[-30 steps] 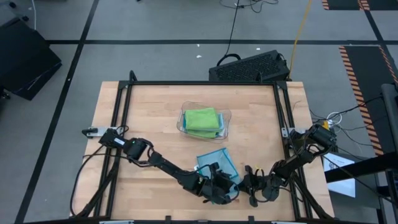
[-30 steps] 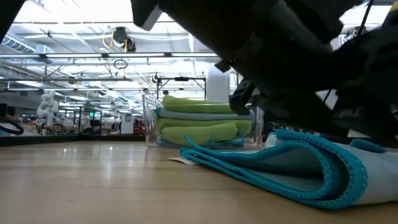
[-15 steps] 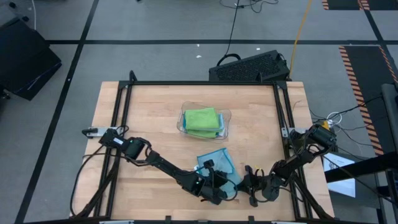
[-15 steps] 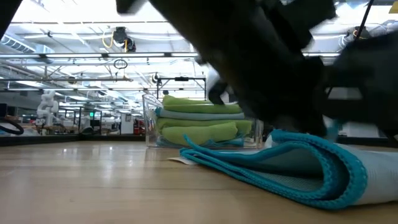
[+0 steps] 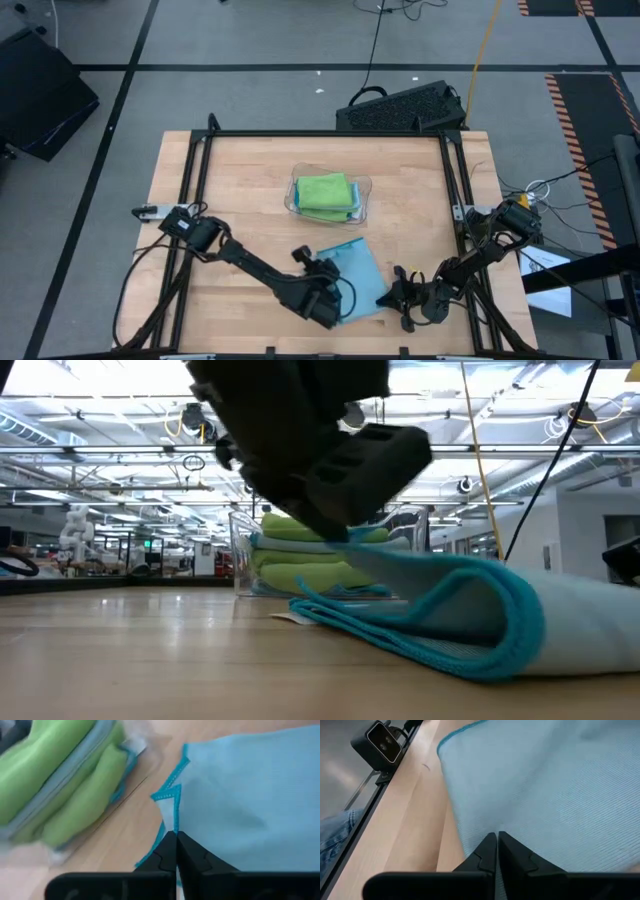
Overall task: Fold microfiber towels
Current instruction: Fold the blue microfiber cloth
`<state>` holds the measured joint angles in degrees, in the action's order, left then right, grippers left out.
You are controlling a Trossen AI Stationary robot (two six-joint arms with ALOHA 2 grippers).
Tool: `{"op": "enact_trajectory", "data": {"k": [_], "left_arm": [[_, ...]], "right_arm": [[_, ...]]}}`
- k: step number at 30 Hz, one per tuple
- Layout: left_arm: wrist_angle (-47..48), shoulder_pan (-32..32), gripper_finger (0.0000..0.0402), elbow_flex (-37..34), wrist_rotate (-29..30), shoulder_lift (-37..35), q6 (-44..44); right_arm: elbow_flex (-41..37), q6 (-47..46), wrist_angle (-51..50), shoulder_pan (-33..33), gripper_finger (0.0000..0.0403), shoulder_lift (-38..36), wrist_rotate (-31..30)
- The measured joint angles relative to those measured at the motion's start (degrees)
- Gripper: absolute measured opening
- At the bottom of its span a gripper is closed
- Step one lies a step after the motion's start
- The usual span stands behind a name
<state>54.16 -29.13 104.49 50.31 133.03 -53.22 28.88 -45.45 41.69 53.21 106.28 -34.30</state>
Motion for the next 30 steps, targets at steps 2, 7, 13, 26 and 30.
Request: {"op": "enact_trajectory", "data": {"k": [2, 7, 13, 26, 30], "left_arm": [[2.98, 0.27, 0.0014, 0.07, -1.52, -0.13, -4.22], [8.90, -0.11, 0.0043, 0.07, -1.93, -0.11, -11.89], [10.02, -0.93, 0.0081, 0.07, -9.93, -0.13, -18.28], [-26.27, -9.25, 0.0153, 0.09, -4.15, -1.20, 19.03], [-33.78, -9.02, 0.0193, 0.09, -9.56, -1.20, 23.20]], "right_arm": [[0.00, -0.02, 0.04, 0.00, 0.0011, 0.00, 0.00], [0.00, -0.09, 0.04, 0.00, 0.0011, 0.00, 0.02], [0.00, -0.09, 0.07, 0.00, 0.0011, 0.00, -0.02], [-0.13, 8.27, 7.00, -0.26, 0.0036, 0.14, -0.16], [-0.13, 8.92, 5.83, -0.30, 0.0069, -1.89, 2.44]]}}
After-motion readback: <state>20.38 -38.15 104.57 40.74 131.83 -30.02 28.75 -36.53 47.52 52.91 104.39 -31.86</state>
